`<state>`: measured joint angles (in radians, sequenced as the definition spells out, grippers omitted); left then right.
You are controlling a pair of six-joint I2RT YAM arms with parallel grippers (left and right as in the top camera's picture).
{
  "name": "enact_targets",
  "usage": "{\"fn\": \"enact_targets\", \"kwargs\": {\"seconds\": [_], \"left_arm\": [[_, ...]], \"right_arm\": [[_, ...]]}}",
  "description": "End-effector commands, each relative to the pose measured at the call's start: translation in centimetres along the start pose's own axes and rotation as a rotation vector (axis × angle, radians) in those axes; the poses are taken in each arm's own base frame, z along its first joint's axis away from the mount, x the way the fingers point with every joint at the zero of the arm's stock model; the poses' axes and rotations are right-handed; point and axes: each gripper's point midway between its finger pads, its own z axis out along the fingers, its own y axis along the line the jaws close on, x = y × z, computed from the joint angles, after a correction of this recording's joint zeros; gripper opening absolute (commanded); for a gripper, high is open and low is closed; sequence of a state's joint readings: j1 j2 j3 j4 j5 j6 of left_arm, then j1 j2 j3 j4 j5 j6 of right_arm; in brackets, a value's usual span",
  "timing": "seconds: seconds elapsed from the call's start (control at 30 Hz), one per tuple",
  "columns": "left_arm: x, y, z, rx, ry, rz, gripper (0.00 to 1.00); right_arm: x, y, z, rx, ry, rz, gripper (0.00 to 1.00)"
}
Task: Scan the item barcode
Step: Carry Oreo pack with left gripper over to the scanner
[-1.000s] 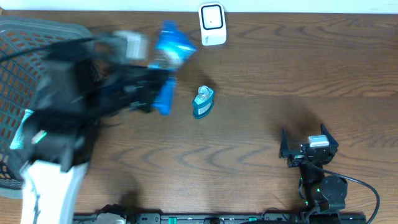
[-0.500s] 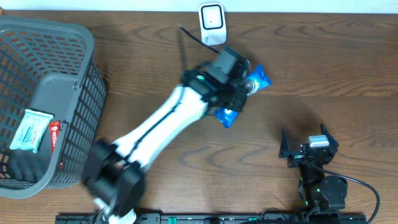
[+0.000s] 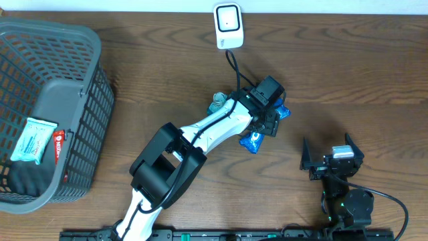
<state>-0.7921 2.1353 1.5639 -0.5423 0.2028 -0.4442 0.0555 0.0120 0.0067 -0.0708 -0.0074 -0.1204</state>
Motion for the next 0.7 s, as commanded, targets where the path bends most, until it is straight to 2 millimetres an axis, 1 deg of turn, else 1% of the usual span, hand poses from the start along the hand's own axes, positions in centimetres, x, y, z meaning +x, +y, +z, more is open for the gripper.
{"fn": "enact_targets", "kwargs": {"seconds": [0.0,0.1,0.2,0.3,0.37,0.47,0.5,0.57,0.6,0.67], "left_arm": [[-1.1,-0.7,-1.4,0.007,-0.043,0.007,0.77],[-1.6,-2.0,-2.4,0.031,-0.066,0.031,0.8],[-2.0,-3.7,-3.8,0.059,-0.098,0.08,0.82],[-2.5,-5.4,-5.7,0.088,-0.14,0.148,0.86],[-3.1,-6.2,-7.7,0.104,-0.181,0.182,0.89],[-4.4,-6.6,-11.7,0.093,-0.26,0.22,0.94],[-4.8,-6.7,-13.5,0.082,-0.291,0.243,0.95],[-5.4,-6.7,-17.4,0.047,-0.353,0.293,0.97],[-5.6,-6.5,-18.9,0.024,-0.377,0.306,0.98],[-5.8,-5.3,-23.4,-0.064,-0.442,0.357,0.98]], "right_arm": [[0.0,-0.1,0.0,0.006,0.0,0.008,0.99],[0.0,-0.1,0.0,0.006,0.0,0.008,0.99],[0.0,-0.1,0.0,0.006,0.0,0.008,0.99],[0.0,-0.1,0.0,0.006,-0.001,0.008,0.99],[0.0,-0.1,0.0,0.006,0.0,0.008,0.99],[0.0,-0.1,0.0,0.006,0.0,0.008,0.99],[0.0,-0.1,0.0,0.006,0.0,0.008,0.99],[0.0,-0.1,0.0,0.006,0.0,0.008,0.99],[0.0,-0.1,0.0,0.006,0.0,0.008,0.99],[0.0,-0.1,0.0,0.006,0.0,0.008,0.99]]}}
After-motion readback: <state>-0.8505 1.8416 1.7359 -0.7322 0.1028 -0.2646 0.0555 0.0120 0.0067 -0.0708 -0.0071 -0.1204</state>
